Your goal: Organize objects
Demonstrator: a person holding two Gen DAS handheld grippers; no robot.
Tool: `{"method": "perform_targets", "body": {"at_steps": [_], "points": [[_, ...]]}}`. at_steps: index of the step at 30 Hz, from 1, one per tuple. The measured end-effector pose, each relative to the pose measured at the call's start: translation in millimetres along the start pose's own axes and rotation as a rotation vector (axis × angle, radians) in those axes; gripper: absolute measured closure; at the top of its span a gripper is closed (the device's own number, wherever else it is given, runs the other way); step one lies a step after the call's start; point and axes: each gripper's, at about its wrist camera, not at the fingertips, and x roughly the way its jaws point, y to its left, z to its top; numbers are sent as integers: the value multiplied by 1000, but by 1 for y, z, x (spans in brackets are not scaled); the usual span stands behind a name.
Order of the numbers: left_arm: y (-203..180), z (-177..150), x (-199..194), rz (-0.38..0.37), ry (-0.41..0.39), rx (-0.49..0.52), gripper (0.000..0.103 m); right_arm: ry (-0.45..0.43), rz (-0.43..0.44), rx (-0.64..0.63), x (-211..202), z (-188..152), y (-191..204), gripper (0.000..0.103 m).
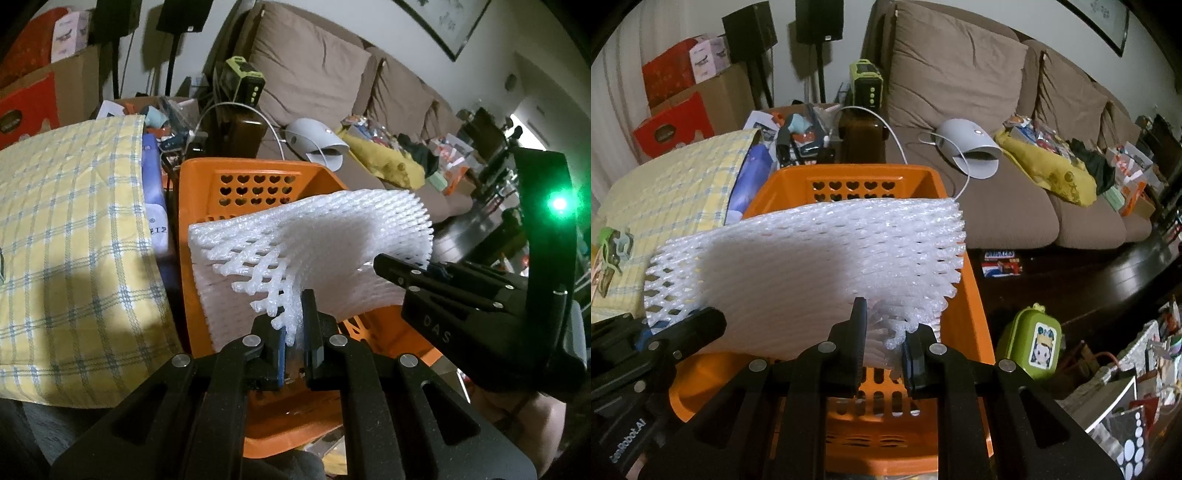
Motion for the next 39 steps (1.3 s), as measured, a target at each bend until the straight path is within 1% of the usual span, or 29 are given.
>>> {"method": "perform_targets", "body": {"at_steps": [7, 13, 19, 25, 39], "points": [[1, 1, 3, 11, 13, -5, 97, 8, 6, -2, 1, -1, 0, 88], [-4, 1, 6, 12, 19, -6, 97, -16, 2, 9, -4, 1, -2, 88], [-6, 2, 7, 13, 26, -3, 97, -19, 1, 12, -5, 1, -1, 88], [-11, 0, 5, 8, 17, 0, 97, -54, -2, 40, -13, 4, -7, 88], [-16, -8, 9, 4, 29, -2, 97, -51, -17, 55, -13, 2, -14, 88]]}}
